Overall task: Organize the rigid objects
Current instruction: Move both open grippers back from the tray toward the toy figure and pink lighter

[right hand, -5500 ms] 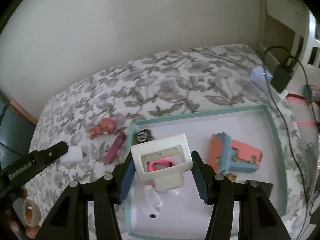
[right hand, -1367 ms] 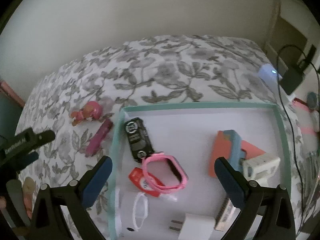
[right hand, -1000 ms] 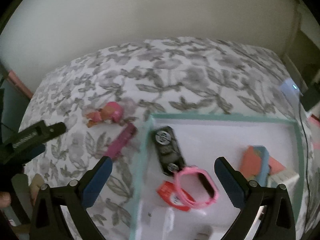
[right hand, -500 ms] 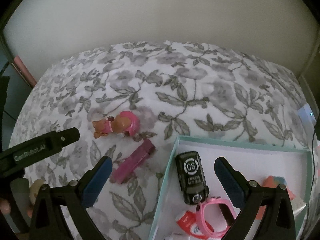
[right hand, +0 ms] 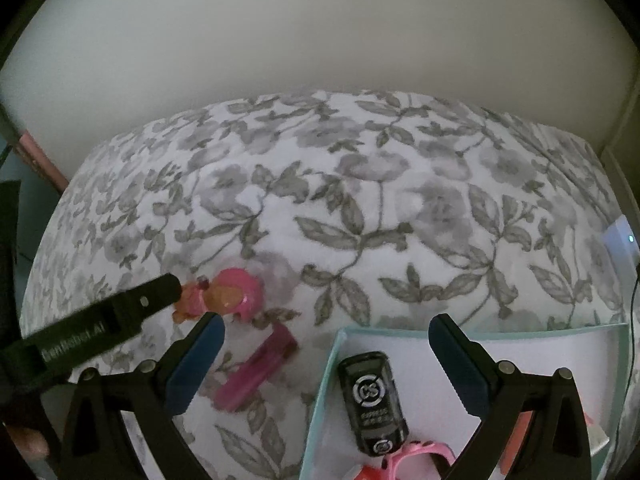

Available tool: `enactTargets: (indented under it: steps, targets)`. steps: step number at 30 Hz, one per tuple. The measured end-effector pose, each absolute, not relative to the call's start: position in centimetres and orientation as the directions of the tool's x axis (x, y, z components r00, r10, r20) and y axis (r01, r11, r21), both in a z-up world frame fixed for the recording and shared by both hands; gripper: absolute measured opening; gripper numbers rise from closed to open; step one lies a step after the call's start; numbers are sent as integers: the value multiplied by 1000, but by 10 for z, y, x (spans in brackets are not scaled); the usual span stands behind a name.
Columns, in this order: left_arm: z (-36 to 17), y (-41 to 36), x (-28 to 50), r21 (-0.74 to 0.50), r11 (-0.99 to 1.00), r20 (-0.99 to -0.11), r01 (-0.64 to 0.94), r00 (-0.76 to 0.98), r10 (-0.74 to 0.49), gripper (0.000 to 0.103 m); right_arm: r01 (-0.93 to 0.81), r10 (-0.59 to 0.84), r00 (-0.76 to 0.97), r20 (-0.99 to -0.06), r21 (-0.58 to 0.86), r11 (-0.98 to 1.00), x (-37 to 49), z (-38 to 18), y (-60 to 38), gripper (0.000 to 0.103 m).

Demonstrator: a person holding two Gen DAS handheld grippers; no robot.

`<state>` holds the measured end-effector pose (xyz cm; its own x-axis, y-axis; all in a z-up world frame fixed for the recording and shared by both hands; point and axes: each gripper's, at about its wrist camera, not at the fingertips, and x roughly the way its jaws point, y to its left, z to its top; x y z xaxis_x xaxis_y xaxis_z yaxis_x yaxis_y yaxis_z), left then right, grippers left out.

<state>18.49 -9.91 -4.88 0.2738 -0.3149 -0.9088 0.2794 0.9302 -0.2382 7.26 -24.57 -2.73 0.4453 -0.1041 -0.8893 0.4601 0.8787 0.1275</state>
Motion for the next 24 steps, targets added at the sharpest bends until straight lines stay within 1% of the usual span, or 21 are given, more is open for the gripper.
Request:
enactTargets:
  steps: [4,11,14,20,24]
  targets:
    - [-53,-104,187,-266,922,-904,281,259,-340,95,463,-140,431,-892,85,882,75,-26,-255,103]
    - [-57,-108,189,-241,928,-910,285,266,-318,95,477,-185,413,-891,39,878,75,-23,-274,103]
    - [-59,-113,188,-235,925,-911,299,263,-316,95,483,-174,422,-890,58,874,74,-22,-282,103]
    - [-59,-126,184,-226,913,-909,339,264,-323,95,488,-190,432,-882,51,871,70,-18,-291,103]
    - [-63,-136,178,-200,905,-915,375,259,-309,95,498,-186,429,-884,60,865,67,-19,-296,103]
